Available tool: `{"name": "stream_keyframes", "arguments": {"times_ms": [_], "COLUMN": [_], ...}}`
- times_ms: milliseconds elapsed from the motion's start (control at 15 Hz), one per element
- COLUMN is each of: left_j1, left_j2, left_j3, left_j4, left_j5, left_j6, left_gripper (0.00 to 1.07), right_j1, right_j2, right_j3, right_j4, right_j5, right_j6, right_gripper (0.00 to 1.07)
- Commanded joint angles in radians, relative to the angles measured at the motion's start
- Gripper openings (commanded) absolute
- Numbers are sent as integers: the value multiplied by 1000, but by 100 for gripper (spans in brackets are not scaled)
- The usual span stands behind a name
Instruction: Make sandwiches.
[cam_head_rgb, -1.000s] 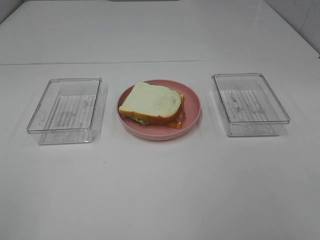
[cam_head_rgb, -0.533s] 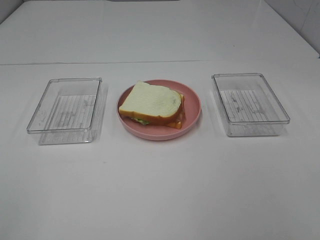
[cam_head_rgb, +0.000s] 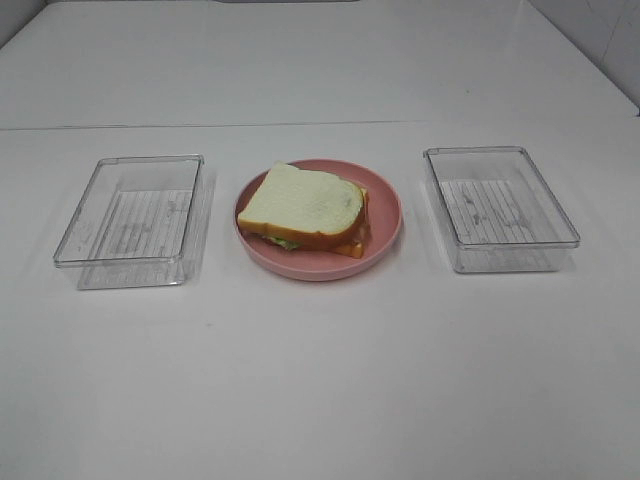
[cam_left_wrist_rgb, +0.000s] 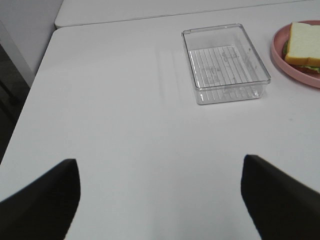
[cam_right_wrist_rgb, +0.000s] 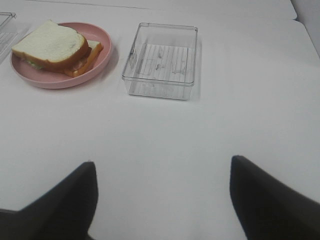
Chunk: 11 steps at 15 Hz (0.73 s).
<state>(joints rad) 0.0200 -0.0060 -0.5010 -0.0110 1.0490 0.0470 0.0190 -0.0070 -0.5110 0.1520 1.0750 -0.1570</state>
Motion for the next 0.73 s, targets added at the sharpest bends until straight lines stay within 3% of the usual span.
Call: {"name": "stream_keyframes", "arguments": {"times_ms": [67, 733], "left_j1": [4, 4], "left_j2": [-21, -21], "left_j3": [1, 1], "left_j4": [-8, -8], "left_j5": [-9, -9], "left_j6": [2, 2], "left_gripper": [83, 83], "right_j1": [-7, -7], "right_j2": [-14, -14], "right_j3": [4, 4], "right_j4": [-1, -1], "right_j5": [-8, -8], "right_j6": [-6, -6], "right_gripper": [70, 70]}}
